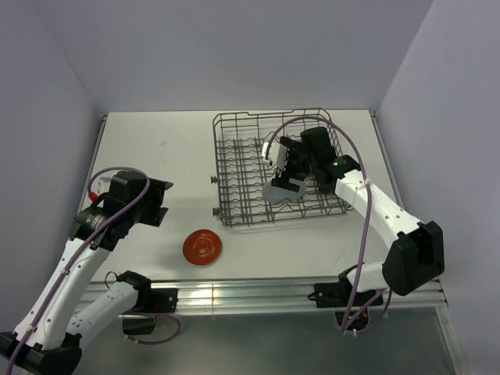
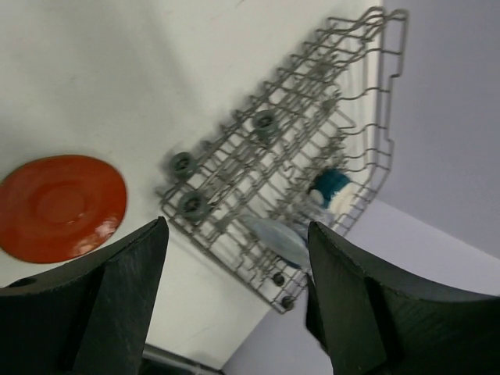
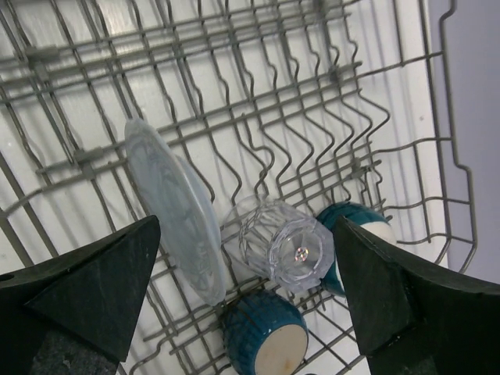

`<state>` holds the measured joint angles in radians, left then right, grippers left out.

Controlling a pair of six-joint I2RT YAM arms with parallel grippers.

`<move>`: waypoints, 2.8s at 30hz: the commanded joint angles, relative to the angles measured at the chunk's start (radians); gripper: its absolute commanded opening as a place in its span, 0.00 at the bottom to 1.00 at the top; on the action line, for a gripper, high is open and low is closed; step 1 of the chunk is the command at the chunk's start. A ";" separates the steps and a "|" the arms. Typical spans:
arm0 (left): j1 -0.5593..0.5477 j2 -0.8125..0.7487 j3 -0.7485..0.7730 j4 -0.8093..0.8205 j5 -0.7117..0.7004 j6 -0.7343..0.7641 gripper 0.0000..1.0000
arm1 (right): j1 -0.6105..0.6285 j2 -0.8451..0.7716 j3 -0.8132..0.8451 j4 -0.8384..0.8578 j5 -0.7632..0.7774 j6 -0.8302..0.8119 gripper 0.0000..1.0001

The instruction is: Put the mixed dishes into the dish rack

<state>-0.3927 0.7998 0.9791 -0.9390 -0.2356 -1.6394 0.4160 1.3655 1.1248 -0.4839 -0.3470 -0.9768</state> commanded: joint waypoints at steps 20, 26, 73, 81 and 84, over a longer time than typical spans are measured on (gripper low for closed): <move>0.072 0.141 -0.307 0.071 0.472 0.283 0.68 | 0.058 0.056 0.467 -0.194 -0.039 0.774 1.00; 0.121 0.044 -0.356 0.098 0.483 0.323 0.74 | 0.202 -0.015 0.432 -0.240 0.215 0.911 1.00; 0.123 -0.338 -0.901 0.657 0.370 0.331 0.49 | 0.208 -0.552 0.145 -0.179 0.261 1.020 1.00; 0.123 -0.344 -0.959 0.755 0.476 0.368 0.46 | 0.208 -0.551 0.150 -0.177 0.278 1.003 1.00; 0.123 -0.317 -0.941 0.714 0.480 0.389 0.48 | 0.207 -0.551 0.148 -0.177 0.286 1.000 1.00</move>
<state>-0.2741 0.4641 0.0765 -0.2253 0.1978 -1.2945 0.6258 0.8219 1.2728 -0.6769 -0.0837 0.0341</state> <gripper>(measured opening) 0.469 0.995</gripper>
